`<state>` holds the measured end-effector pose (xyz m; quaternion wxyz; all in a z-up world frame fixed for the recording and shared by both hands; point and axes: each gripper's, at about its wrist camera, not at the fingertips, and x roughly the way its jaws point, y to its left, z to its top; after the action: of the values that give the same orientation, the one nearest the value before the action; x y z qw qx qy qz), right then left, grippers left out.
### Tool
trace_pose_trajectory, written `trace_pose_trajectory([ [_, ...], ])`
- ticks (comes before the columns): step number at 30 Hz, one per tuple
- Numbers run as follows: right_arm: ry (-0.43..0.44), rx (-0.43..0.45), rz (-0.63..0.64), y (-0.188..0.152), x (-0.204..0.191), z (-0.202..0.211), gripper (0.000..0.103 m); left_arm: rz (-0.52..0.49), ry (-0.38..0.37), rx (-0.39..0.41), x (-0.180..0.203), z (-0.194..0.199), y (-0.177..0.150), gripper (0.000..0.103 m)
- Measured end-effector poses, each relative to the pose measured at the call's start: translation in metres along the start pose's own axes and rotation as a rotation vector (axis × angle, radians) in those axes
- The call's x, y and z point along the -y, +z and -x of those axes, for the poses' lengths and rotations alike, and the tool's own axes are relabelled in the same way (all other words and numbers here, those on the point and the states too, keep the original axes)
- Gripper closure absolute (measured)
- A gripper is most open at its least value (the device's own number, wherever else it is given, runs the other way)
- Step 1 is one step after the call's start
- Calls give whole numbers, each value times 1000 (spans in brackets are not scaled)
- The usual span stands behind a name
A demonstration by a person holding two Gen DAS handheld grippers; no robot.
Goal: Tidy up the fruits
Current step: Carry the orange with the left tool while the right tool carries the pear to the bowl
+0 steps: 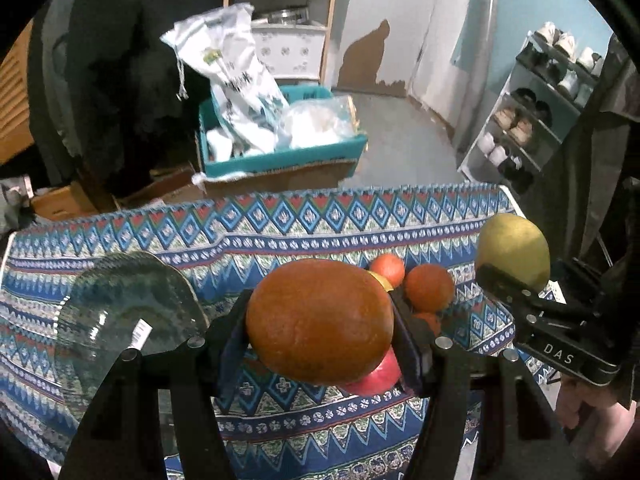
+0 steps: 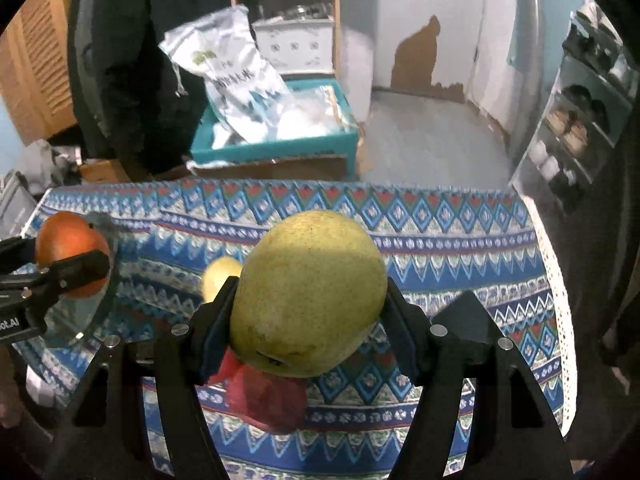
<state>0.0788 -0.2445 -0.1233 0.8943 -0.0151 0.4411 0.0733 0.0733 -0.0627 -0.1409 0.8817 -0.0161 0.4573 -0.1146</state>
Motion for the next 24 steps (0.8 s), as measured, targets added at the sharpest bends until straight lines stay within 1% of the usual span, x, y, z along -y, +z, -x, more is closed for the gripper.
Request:
trace_pose_trajectory([
  [11, 64, 114, 36, 26, -39, 37, 35, 22, -2, 88, -15, 41, 5, 38],
  [19, 124, 147, 73, 45, -74, 50, 35, 72, 15, 129, -41, 65, 8, 38],
  [24, 151, 161, 102, 53, -96, 52, 35, 94, 46, 158, -58, 77, 7, 38],
])
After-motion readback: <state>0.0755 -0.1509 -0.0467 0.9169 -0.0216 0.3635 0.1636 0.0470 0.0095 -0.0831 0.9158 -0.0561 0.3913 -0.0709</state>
